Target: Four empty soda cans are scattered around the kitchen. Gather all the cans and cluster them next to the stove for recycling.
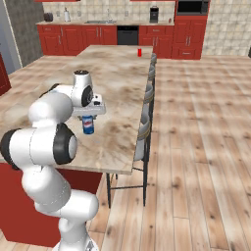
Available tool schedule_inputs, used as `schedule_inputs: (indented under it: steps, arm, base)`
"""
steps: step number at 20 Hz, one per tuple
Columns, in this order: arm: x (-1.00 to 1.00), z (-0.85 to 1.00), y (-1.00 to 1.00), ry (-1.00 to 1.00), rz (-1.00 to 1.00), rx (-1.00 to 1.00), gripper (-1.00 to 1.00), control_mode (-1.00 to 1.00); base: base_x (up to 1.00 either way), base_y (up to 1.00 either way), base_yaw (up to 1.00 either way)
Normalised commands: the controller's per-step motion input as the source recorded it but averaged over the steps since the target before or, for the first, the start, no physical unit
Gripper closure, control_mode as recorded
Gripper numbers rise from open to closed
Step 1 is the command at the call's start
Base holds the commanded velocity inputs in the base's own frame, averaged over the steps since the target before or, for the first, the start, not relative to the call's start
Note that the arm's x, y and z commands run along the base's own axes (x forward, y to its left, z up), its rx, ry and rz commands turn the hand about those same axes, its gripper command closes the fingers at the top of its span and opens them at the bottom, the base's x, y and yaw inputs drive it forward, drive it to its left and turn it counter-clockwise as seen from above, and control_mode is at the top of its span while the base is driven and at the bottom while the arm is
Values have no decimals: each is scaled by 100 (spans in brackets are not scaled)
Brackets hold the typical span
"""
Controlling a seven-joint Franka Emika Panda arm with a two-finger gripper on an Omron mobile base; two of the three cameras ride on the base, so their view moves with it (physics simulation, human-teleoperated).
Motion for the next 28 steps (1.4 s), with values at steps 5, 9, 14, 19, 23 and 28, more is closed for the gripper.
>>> schedule_inputs:
  steps: [5,9,14,19,23,28]
  arm:
    - [-44,37,0,1,1,0,100,-100]
    - [-45,28,2,1,0,-2,100,-100]
    - [-54,18,0,-1,0,0,100,-100]
    - [-48,42,0,-2,1,0,100,-100]
    - [-48,53,0,0,2,0,100,-100]
    - [-64,17,0,-1,4,0,100,-100]
  base:
    - [0,0,0]
    - [0,0,0]
    - [0,0,0]
    - [0,0,0]
    - [0,0,0]
    - [0,0,0]
